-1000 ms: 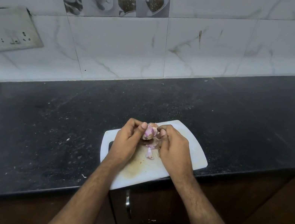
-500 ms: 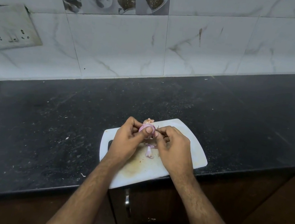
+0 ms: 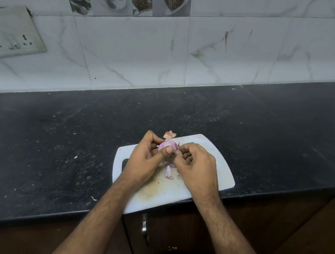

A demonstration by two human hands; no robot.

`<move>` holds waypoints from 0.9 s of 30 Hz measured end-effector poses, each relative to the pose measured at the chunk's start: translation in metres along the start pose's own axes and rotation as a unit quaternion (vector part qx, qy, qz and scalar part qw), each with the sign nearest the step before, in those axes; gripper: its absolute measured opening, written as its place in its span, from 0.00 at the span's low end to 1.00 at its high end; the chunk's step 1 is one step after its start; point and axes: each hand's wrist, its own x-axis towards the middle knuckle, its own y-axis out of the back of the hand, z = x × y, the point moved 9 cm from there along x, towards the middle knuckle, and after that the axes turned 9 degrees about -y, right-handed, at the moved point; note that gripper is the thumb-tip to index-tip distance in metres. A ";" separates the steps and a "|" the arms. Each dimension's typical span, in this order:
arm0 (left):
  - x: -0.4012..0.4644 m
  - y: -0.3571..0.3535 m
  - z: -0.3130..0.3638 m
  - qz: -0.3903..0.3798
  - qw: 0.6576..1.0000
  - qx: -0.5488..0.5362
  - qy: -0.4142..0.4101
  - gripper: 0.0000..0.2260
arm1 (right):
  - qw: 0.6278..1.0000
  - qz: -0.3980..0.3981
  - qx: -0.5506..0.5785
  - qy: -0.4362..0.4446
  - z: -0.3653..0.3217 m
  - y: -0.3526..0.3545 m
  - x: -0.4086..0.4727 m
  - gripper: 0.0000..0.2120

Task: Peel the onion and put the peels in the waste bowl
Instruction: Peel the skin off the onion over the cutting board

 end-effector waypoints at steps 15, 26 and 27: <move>0.000 0.001 0.000 0.021 0.999 -0.033 -0.010 0.18 | 1.000 -0.008 0.001 0.015 -0.005 0.002 0.001 0.14; 0.002 0.004 -0.007 0.020 1.000 0.002 0.002 0.17 | 0.999 -0.032 -0.017 0.041 -0.008 -0.006 -0.001 0.06; 0.002 0.004 -0.007 0.020 1.000 0.002 0.002 0.16 | 0.998 -0.030 -0.020 0.046 -0.009 -0.006 -0.002 0.05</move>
